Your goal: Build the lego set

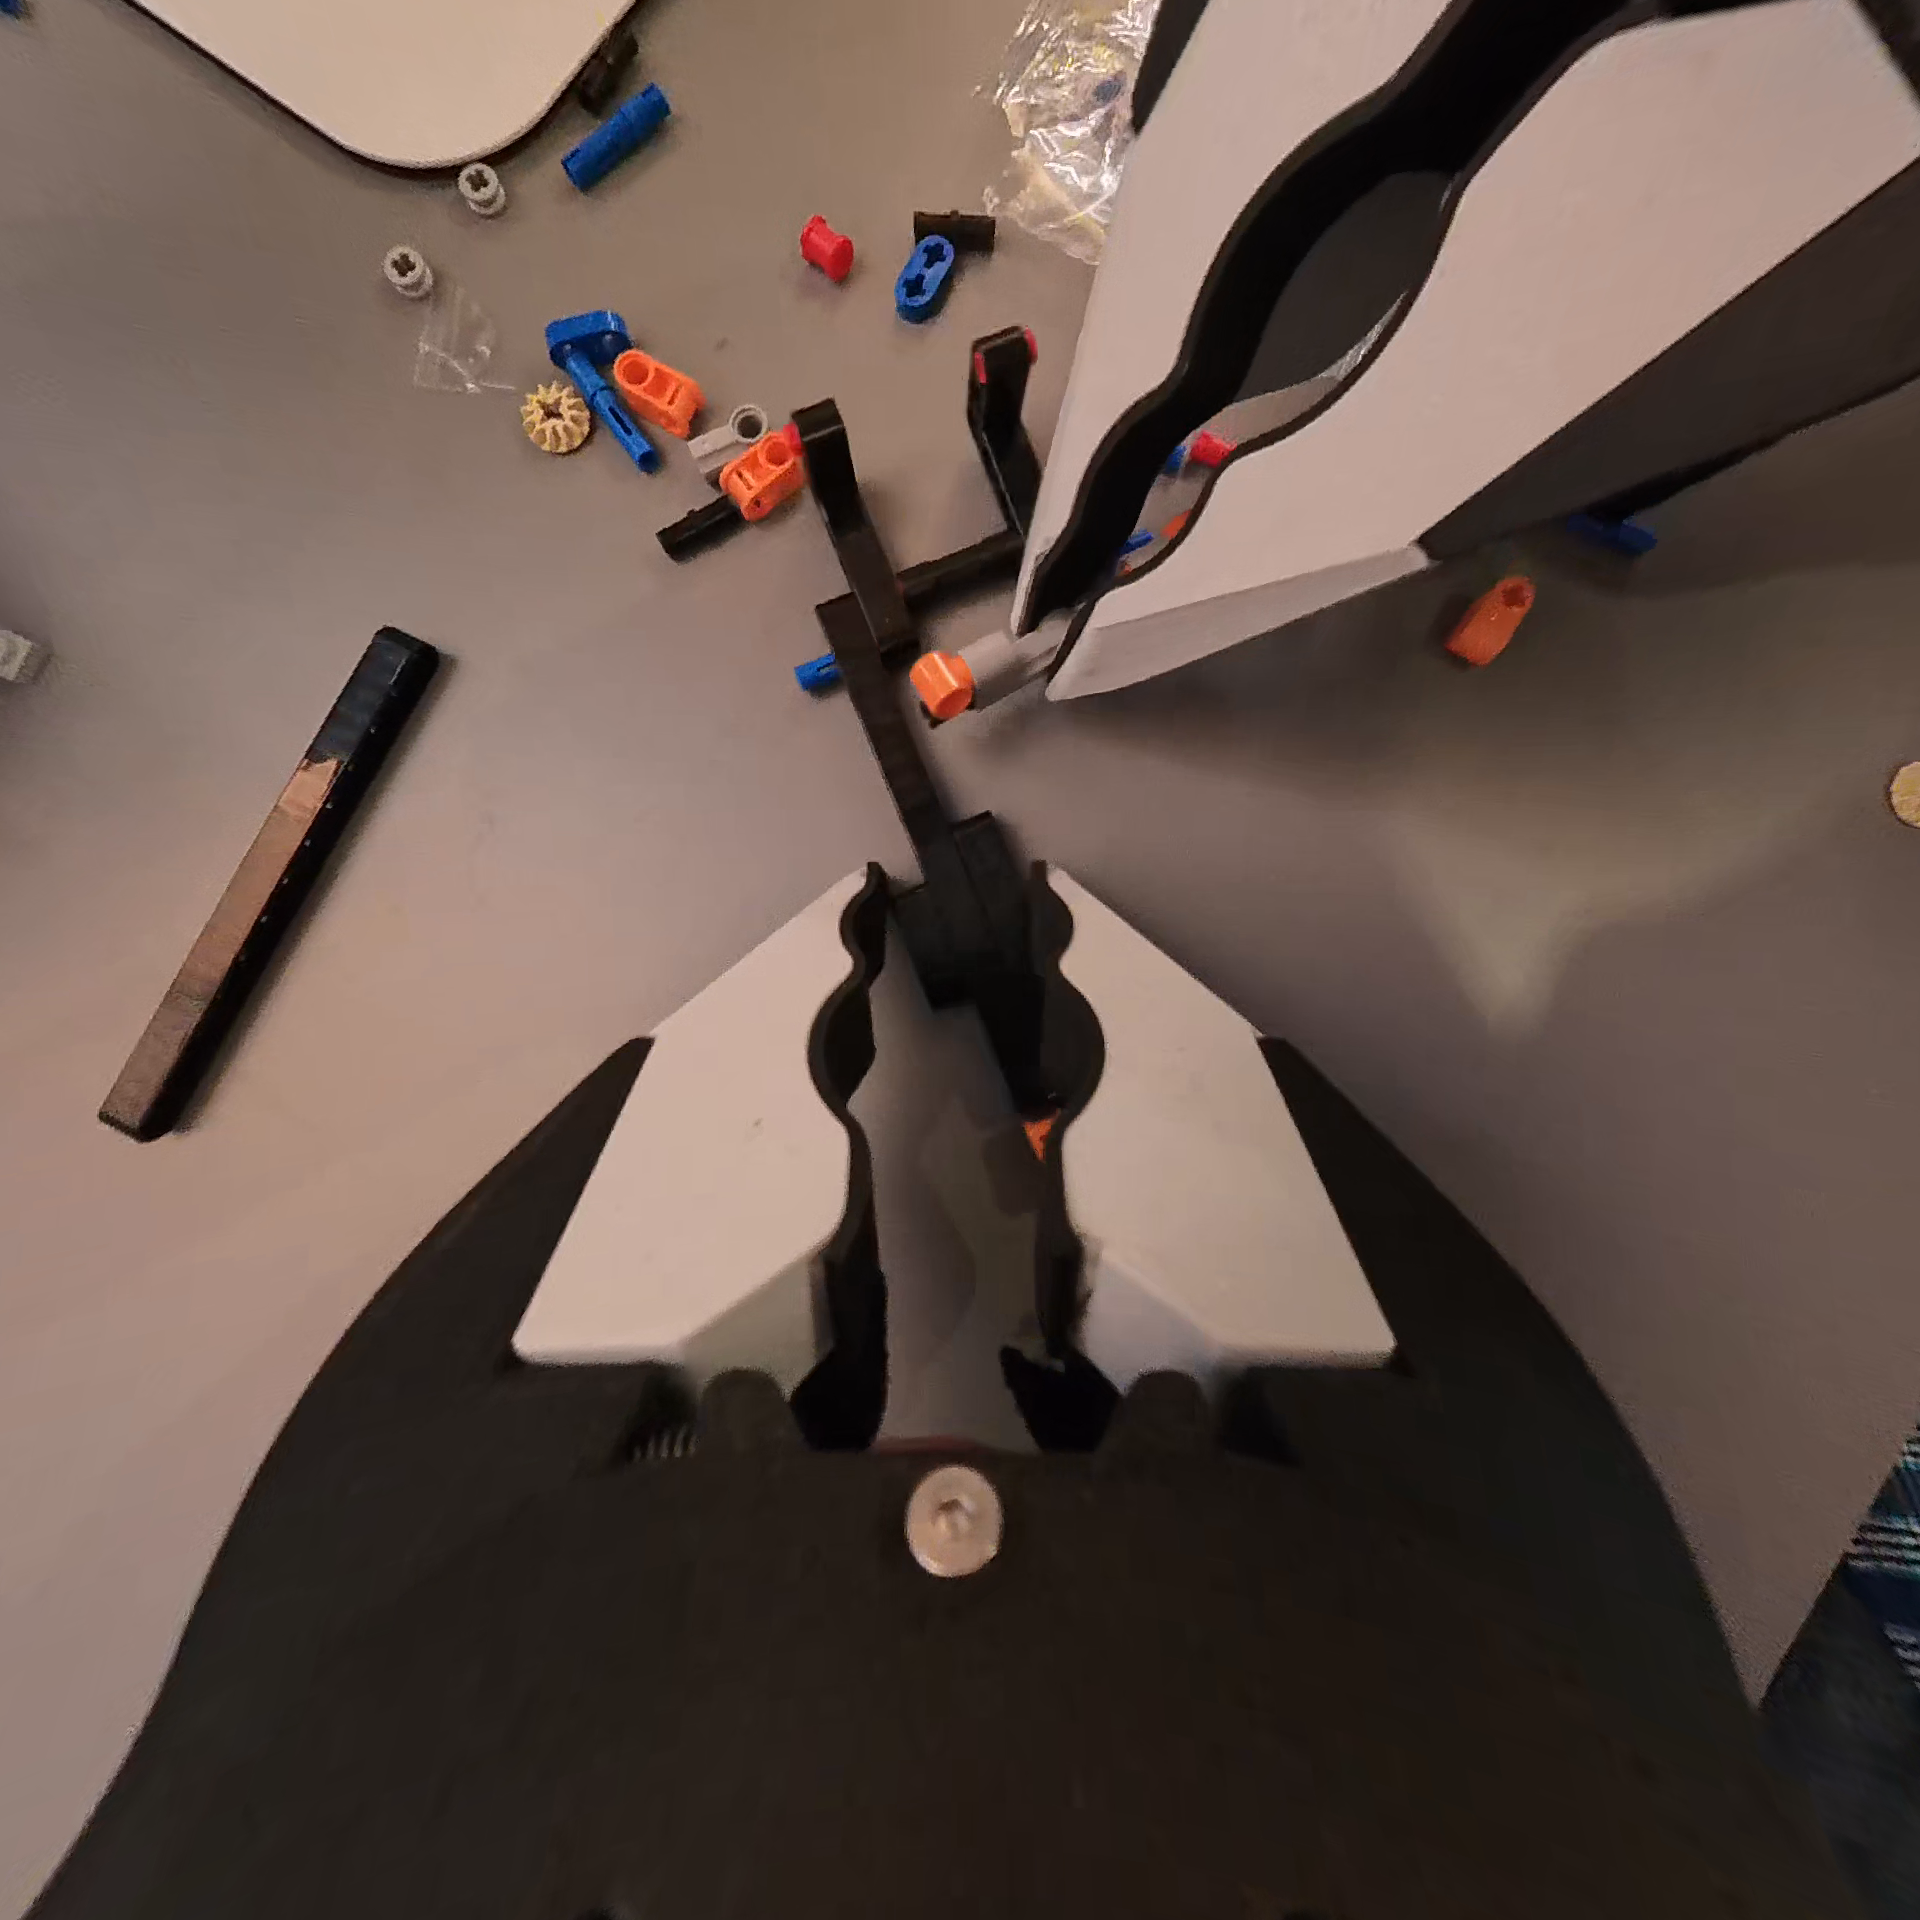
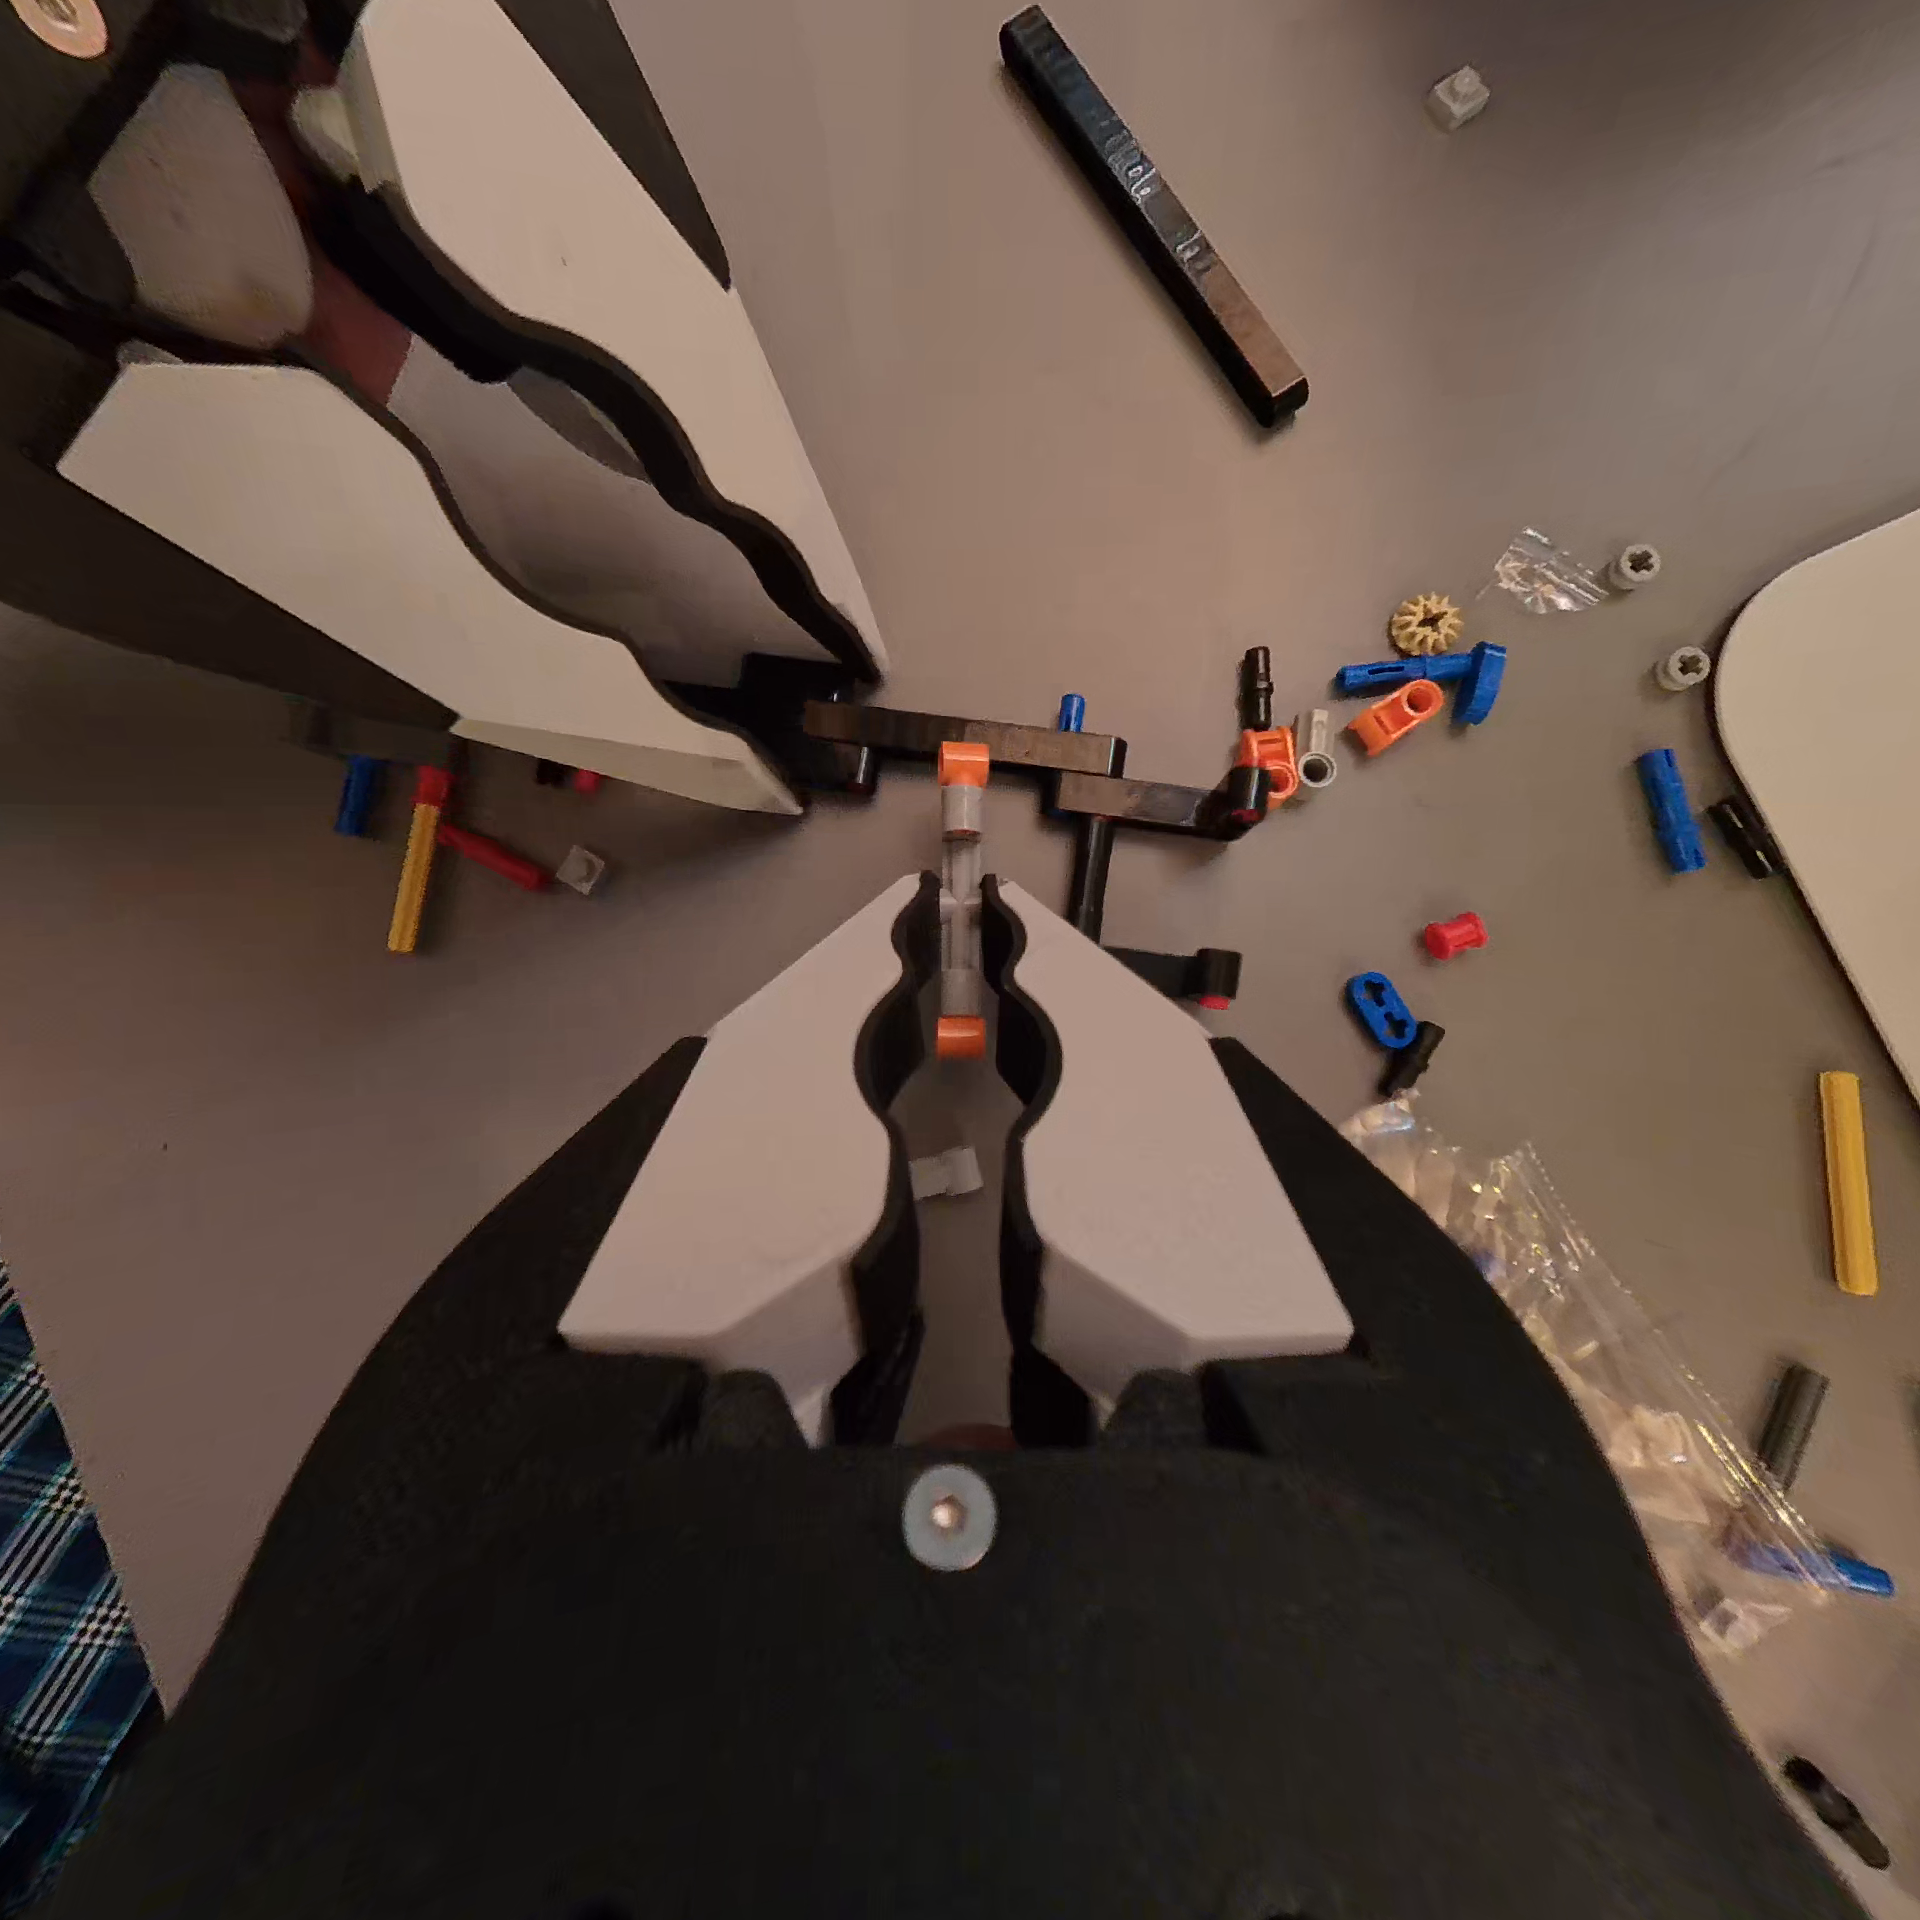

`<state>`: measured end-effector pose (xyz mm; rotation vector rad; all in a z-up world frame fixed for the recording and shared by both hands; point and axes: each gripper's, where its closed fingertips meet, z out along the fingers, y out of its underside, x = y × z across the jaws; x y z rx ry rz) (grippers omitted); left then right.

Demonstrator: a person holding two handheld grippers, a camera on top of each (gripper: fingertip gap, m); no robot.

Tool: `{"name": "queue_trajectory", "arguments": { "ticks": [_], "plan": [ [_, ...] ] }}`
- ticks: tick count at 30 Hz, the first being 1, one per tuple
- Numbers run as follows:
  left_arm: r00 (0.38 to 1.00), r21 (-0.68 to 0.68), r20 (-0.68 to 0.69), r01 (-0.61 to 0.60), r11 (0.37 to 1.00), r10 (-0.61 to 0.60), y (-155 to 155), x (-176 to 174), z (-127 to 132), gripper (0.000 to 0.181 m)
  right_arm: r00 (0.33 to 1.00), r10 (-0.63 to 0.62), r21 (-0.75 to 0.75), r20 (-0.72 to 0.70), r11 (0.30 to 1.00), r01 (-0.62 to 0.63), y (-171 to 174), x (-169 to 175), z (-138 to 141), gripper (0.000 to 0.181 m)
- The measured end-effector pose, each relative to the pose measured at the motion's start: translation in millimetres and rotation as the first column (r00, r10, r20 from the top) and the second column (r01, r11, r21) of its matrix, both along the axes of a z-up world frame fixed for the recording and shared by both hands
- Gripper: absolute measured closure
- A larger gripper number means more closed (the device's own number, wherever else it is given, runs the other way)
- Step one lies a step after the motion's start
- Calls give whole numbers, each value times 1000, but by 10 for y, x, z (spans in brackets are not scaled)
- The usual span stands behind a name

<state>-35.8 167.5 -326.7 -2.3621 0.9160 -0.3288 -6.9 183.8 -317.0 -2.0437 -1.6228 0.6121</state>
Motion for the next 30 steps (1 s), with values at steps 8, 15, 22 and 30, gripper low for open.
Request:
{"name": "queue_trajectory", "arguments": {
  "ticks": [8, 15, 22, 30],
  "plan": [
    [1000, 11, 17, -15, 1000, 14, 28, 4, 3, 158, 1000, 7, -5, -20, 1000, -7, -13, 3, 55, 176],
    [995, -22, 86, -39, 999, 41, 36, 7, 17, 158, 1000, 12, -16, -28, 1000, -12, -27, 0, 59, 176],
    [983, -75, 170, -59, 995, 71, 77, 9, 35, 158, 999, 13, -61, -31, 998, -15, -50, 16, 43, 176],
    [947, -140, 301, -74, 987, 113, 95, 7, 62, 159, 1000, 13, -89, -24, 996, -15, -51, 40, 13, 177]
  ]
}}
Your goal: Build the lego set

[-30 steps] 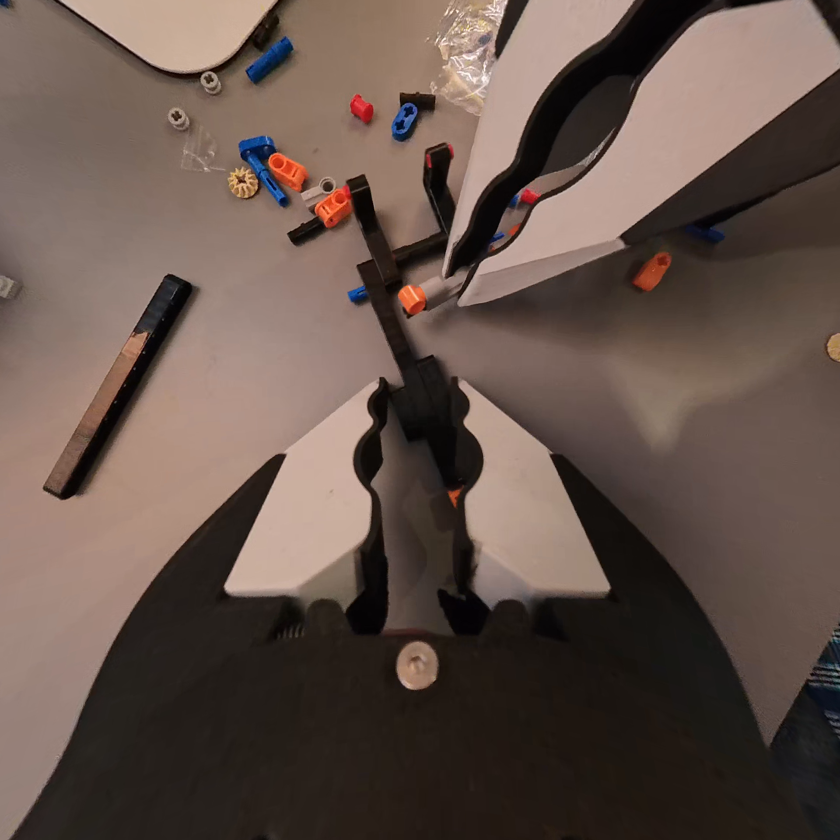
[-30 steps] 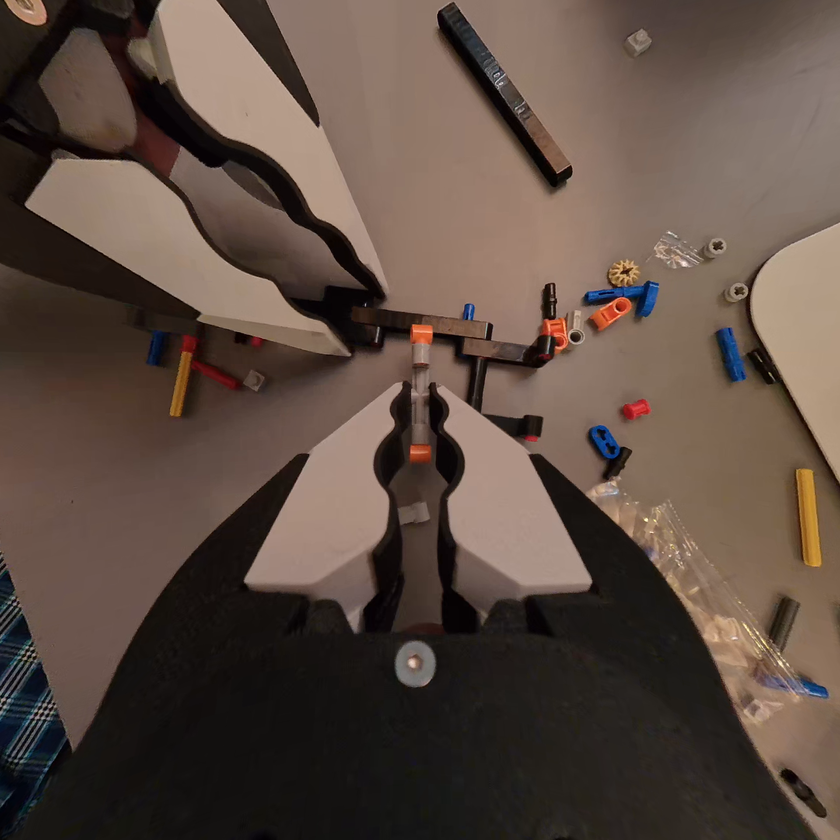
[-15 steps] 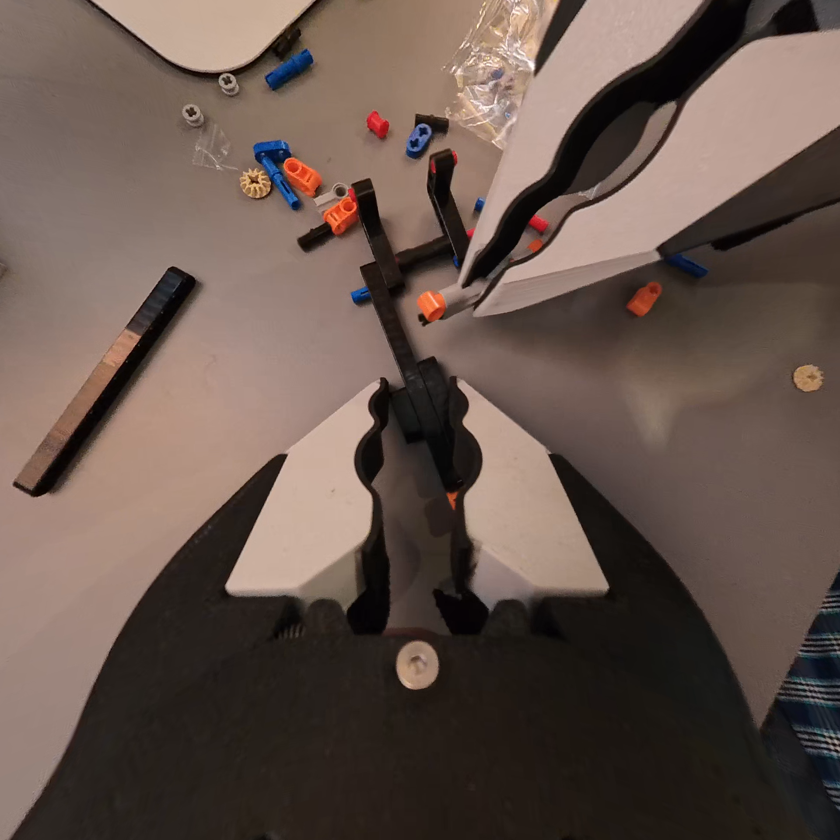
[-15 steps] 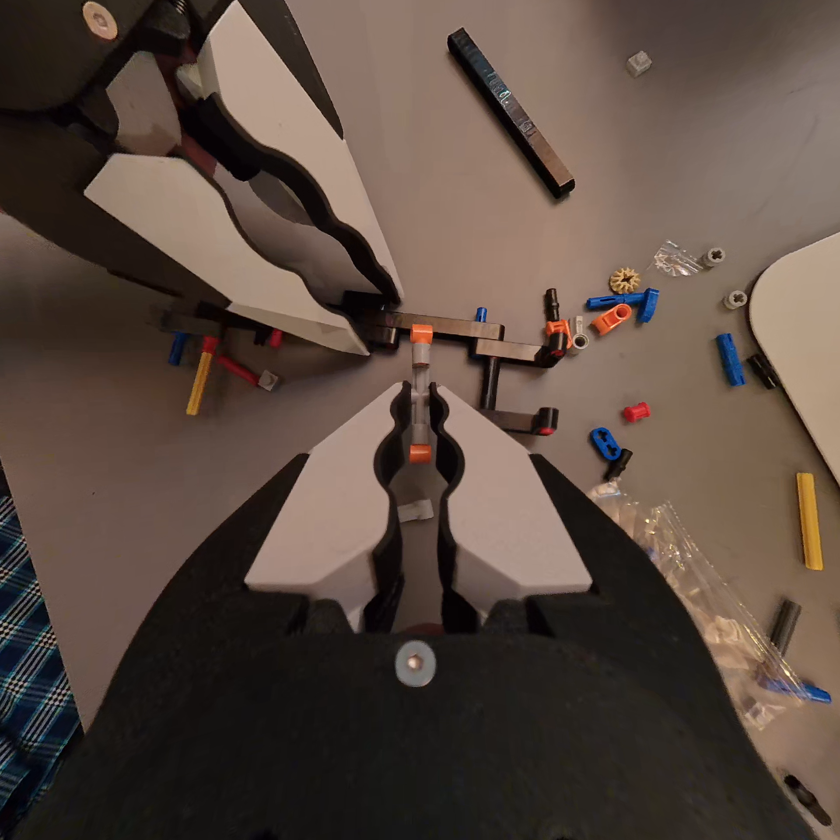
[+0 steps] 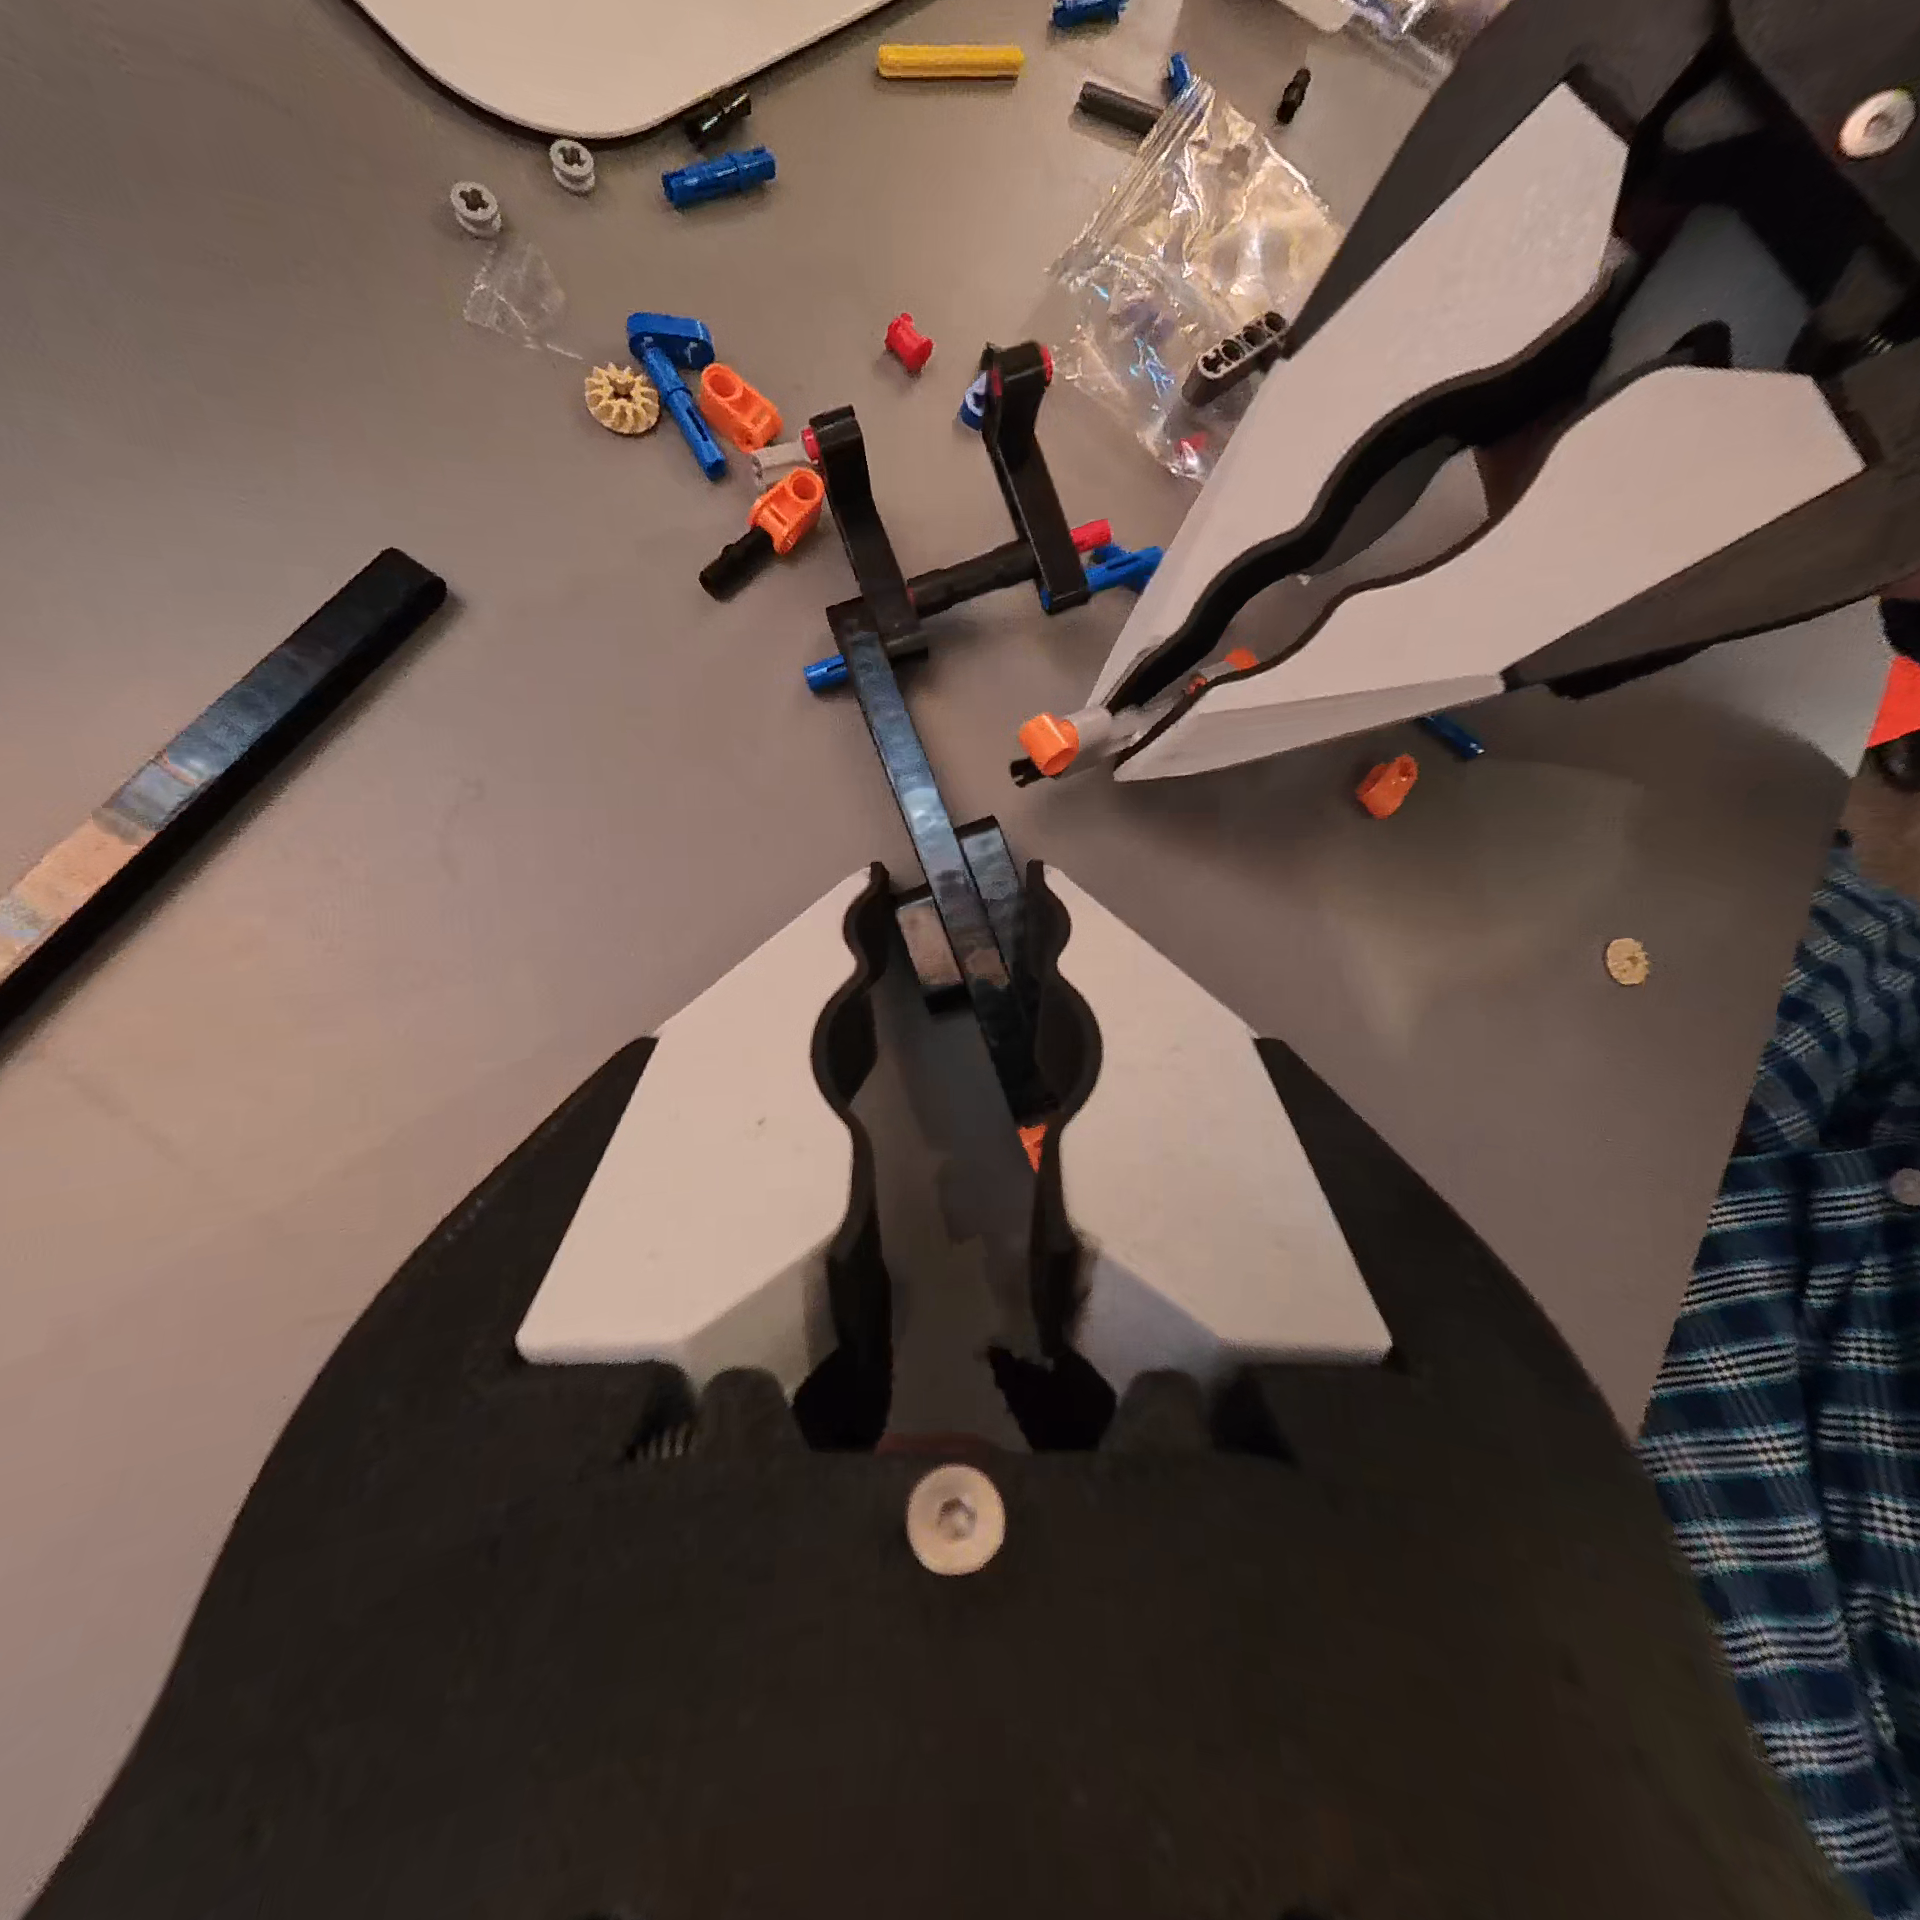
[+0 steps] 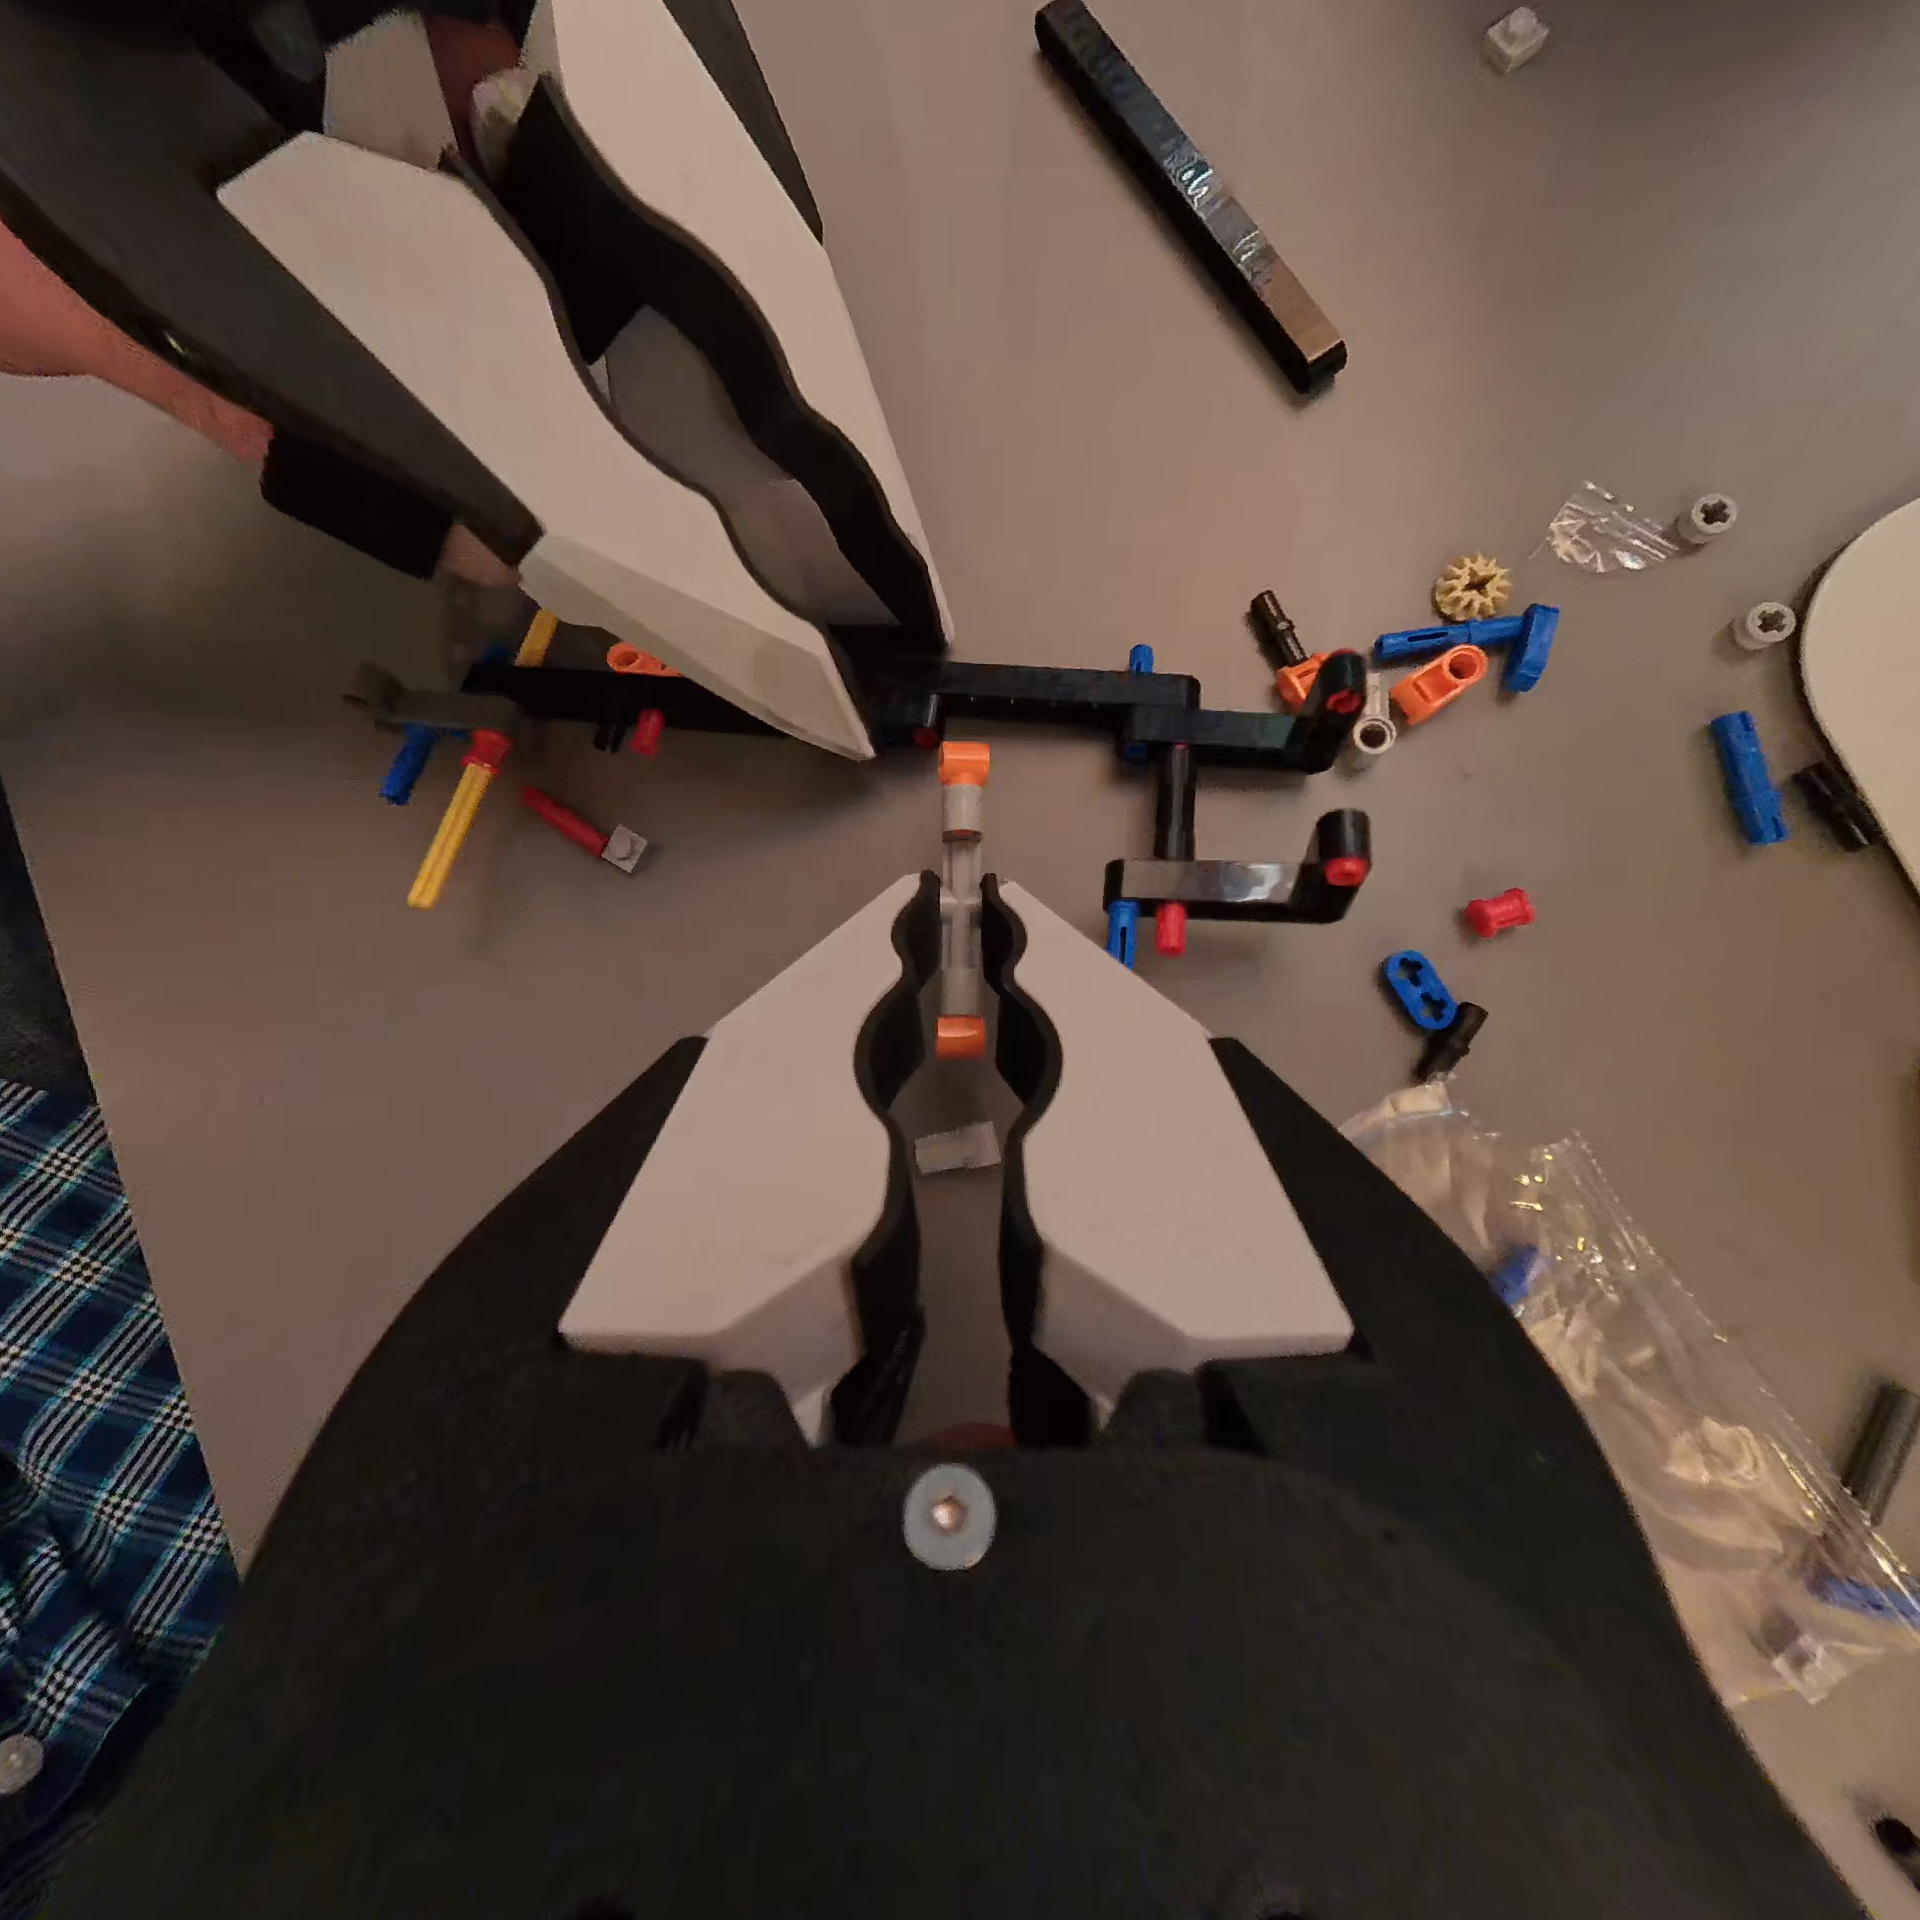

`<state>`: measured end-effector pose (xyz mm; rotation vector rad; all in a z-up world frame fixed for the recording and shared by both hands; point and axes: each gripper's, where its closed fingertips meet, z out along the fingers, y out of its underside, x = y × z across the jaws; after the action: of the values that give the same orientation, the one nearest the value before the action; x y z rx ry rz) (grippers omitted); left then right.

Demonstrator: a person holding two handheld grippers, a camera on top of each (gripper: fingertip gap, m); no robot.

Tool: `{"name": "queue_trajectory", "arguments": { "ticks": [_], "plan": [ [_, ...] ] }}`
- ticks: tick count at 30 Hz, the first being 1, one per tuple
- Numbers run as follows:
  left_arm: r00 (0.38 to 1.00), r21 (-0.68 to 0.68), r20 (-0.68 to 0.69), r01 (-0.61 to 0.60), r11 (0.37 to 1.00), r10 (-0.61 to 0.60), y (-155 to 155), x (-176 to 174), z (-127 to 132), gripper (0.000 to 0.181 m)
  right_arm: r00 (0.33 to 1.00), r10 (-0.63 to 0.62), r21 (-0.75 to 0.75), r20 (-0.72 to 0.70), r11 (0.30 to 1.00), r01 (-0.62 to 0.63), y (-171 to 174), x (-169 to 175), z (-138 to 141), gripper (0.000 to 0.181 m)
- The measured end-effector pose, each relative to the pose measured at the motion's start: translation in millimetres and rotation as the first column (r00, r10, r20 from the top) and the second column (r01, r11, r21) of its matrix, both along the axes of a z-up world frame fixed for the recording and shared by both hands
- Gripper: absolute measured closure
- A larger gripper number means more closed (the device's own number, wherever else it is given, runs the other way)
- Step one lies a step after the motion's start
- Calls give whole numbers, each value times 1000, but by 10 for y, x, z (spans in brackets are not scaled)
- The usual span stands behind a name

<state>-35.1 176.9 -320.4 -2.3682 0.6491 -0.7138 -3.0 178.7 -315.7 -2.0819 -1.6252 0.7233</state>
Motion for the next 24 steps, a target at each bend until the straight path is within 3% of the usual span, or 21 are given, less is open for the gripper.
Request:
{"name": "queue_trajectory", "arguments": {
  "ticks": [13, 24],
  "plan": [
    [996, -23, 92, -15, 1000, 17, 15, 5, 18, 159, 1000, -27, -7, -6, 1000, 27, 40, -46, -23, 176],
    [998, -21, 62, -18, 1000, 20, 19, 16, 16, 159, 998, -62, 38, 13, 997, 62, 87, -54, -4, 176]
  ]
}}
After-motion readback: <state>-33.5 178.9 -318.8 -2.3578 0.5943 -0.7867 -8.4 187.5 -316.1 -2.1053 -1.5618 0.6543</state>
